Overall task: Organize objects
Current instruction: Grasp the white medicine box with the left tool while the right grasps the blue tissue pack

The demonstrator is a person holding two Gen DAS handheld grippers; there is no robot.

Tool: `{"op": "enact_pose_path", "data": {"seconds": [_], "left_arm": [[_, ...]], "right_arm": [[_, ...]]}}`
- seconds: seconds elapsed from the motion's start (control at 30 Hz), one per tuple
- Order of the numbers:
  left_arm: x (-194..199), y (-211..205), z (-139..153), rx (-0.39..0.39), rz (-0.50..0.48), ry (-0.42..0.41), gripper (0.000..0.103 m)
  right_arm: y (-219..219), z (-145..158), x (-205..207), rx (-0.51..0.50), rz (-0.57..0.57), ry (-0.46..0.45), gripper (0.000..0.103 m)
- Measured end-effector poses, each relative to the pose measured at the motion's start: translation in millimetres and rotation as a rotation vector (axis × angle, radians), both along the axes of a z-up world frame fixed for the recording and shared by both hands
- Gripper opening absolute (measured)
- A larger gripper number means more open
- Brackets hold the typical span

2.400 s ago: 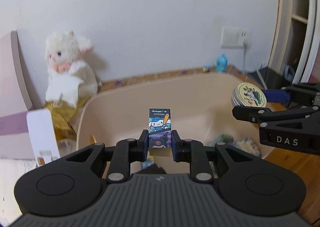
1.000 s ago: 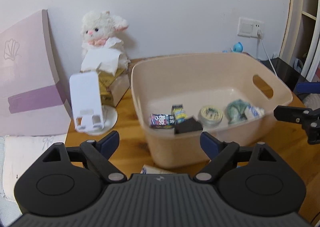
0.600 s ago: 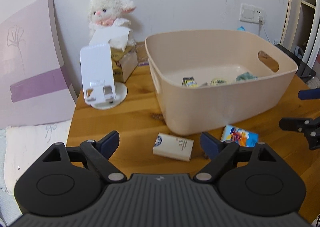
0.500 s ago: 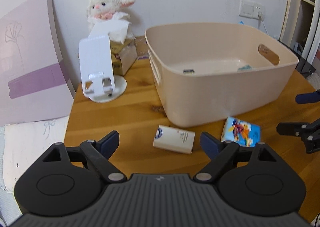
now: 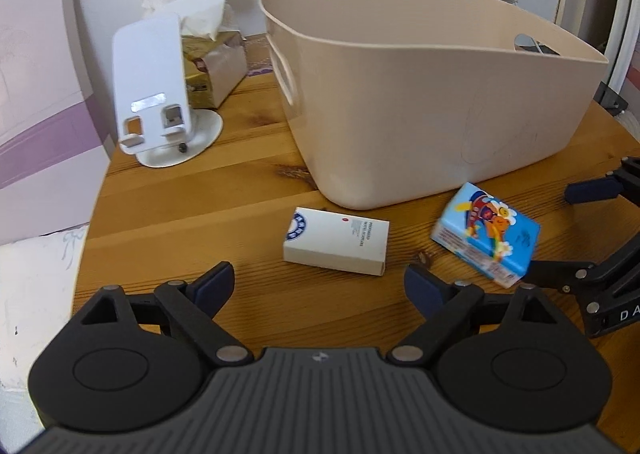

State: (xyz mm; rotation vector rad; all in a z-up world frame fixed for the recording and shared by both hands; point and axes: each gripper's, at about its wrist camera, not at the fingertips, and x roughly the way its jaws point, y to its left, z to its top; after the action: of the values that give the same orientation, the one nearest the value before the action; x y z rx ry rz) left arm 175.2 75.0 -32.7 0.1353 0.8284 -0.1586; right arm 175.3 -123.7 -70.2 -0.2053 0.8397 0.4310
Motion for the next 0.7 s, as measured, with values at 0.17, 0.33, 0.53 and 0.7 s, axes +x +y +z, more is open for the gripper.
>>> {"op": "enact_pose_path", "data": {"seconds": [0.17,0.33,0.53,0.7], "left_arm": [[8,-4,-8,-0.019,0.004,-0.008,0.093],[15,-5,-11,-0.052,0.029,-0.017,0.096],[14,-4,-11,-0.049,0.043,-0.027,0.097],[15,-4,-10,-0.036,0.058,-0.036,0.097]], "right_arm": [[12,-2,1,0.020,0.043,-0.025,0.103],[20,-3,0,0.027,0.057,-0.041,0.103],[21,-2,2,0.031,0.059,-0.024,0.103],[28,-2,1,0.028,0.068,-0.029,0.103]]}}
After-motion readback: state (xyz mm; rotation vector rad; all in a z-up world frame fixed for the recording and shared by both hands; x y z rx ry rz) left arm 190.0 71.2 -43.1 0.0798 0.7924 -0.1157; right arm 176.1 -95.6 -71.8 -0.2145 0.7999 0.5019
